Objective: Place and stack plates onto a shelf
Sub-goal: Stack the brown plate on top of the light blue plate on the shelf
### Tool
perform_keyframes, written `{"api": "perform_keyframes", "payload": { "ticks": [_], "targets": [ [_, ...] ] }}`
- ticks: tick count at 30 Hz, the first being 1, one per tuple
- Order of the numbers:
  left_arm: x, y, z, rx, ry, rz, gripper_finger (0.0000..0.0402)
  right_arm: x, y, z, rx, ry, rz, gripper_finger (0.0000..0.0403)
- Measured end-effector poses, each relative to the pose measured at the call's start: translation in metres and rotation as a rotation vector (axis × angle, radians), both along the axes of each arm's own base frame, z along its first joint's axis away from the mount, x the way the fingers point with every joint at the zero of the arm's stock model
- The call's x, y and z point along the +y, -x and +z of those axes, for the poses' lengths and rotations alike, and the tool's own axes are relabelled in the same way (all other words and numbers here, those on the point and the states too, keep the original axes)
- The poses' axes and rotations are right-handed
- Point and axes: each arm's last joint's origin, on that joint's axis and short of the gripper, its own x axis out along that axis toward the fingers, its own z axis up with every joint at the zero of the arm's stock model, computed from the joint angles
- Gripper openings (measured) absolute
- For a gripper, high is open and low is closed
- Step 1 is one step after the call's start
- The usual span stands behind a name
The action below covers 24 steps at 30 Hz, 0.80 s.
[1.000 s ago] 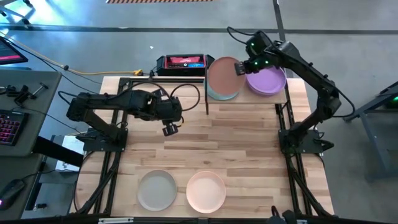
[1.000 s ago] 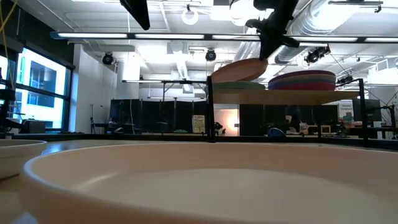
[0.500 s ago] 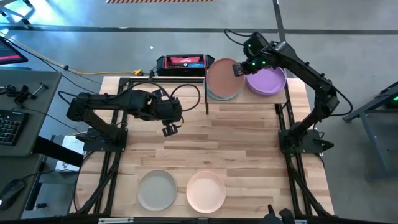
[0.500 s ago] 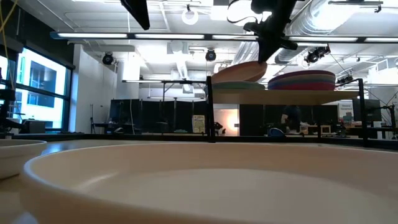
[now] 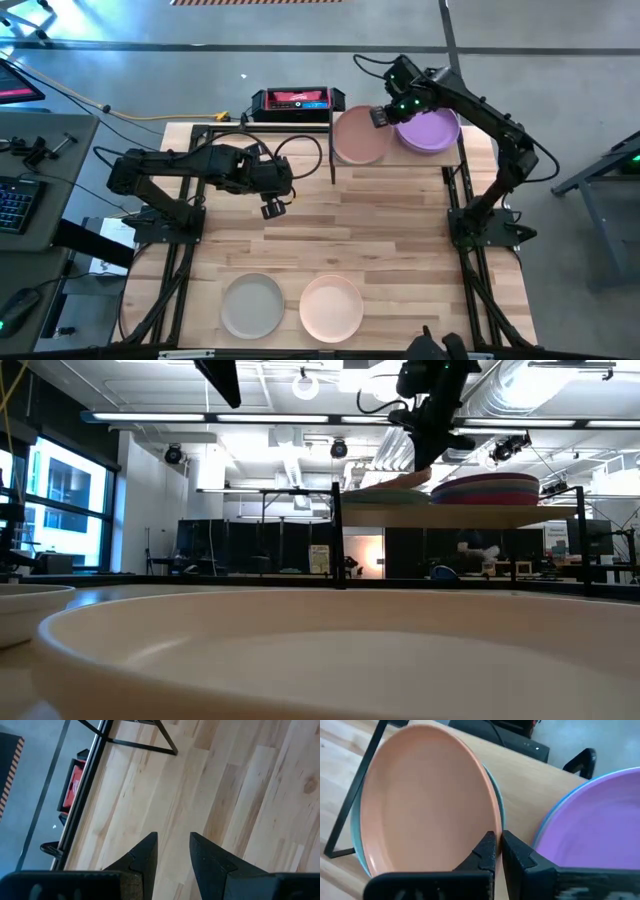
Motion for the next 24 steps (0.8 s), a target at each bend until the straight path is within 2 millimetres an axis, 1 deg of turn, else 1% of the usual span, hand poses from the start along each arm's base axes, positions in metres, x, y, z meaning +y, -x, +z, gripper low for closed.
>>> {"api": "perform_keyframes", "payload": {
  "ticks": [4, 12, 16, 20, 24],
  "targets": [
    [0.0, 0.0, 0.0, 0.002, -0.002, -0.004, 0.0102, -0.001, -0.002, -0.001, -0.014, -0.003, 0.014, 0.0012],
    [0.0, 0.0, 0.0, 0.005, -0.005, -0.011, 0.0102, -0.002, -0.001, -0.001, 0.027, 0.036, -0.004, 0.0074],
    [0.0, 0.0, 0.0, 0.006, -0.005, -0.011, 0.0102, -0.002, 0.0, -0.001, 0.032, 0.044, -0.004, 0.0093],
    [0.0, 0.0, 0.0, 0.005, -0.005, -0.011, 0.0102, 0.002, -0.005, -0.001, -0.039, -0.028, 0.07, 0.0096],
    [0.0, 0.0, 0.0, 0.003, -0.003, -0.005, 0.0102, 0.019, -0.017, -0.001, -0.118, -0.137, 0.208, 0.0097]
  ]
}}
